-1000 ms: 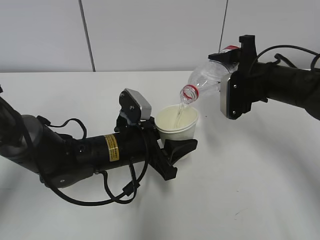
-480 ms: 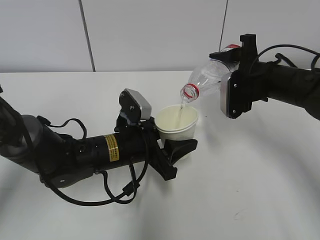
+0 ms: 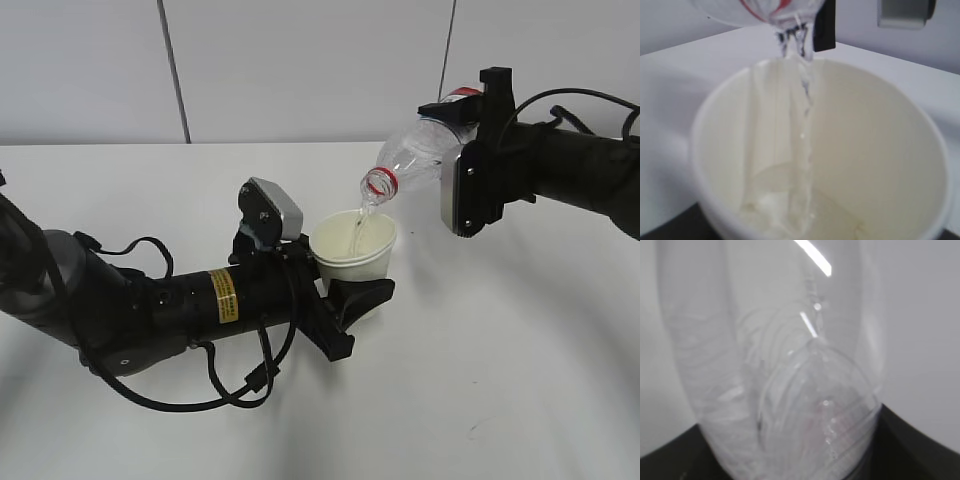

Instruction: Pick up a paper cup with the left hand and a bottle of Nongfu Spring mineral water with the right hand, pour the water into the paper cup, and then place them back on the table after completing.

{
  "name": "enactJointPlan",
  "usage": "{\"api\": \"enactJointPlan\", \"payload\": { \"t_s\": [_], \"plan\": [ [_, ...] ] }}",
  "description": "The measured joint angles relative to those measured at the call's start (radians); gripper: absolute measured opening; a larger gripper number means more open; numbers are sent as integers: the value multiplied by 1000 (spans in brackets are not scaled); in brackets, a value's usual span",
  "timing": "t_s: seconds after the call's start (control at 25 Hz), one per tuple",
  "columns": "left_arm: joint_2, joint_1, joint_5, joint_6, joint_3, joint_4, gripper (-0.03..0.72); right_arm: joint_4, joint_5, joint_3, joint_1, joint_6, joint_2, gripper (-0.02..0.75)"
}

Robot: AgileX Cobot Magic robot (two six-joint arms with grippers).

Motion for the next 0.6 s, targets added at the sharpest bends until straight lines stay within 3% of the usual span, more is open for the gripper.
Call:
{"api": "enactJointPlan", "payload": {
  "t_s": [0.6],
  "plan": [
    [0, 0, 3, 0, 0, 0, 393, 2, -2, 0, 0, -4, 0, 467]
  ]
}}
